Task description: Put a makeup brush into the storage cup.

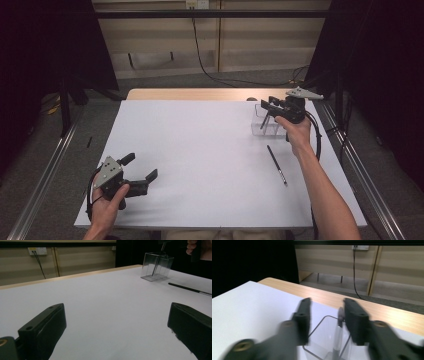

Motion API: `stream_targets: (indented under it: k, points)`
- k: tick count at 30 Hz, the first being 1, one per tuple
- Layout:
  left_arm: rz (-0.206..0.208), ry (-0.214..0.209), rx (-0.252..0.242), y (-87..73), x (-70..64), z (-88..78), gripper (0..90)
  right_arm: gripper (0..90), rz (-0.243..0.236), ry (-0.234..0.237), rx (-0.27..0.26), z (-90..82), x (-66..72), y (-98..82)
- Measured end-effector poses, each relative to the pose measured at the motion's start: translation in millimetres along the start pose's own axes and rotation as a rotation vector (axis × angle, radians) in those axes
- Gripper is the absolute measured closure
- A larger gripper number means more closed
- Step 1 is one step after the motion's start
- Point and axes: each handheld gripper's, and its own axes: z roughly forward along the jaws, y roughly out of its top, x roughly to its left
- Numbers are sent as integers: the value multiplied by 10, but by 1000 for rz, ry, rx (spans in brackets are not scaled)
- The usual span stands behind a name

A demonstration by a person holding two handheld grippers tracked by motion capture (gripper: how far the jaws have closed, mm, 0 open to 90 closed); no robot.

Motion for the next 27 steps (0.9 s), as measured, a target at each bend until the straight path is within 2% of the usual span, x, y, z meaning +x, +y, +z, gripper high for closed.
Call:
stream_targets:
  k: [3,6,11,16,20,24,27]
  points:
    - [0,-1,0,-1,1,3,20,364,-13,-1,-6,-18,1,3]
    - [2,-1,-1,-1,4,5,20,262,-24,-8,-12,-34,6,-5]
    - [1,-6,0,0,-6,3,20,74,-16,-36,-30,-67,7,-30]
    - [0,-10,-7,6,-3,3,20,8,-36,-28,-37,-136,-11,-46]
    - [1,-8,-7,6,-11,5,20,0,-38,-29,-37,-187,-31,-64]
    - [1,-13,-8,8,-7,10,20,0,-19,-22,-43,-243,-42,-91]
    - [-3,-12,-6,7,1,8,20,0,-26,-37,-50,-285,-32,-108]
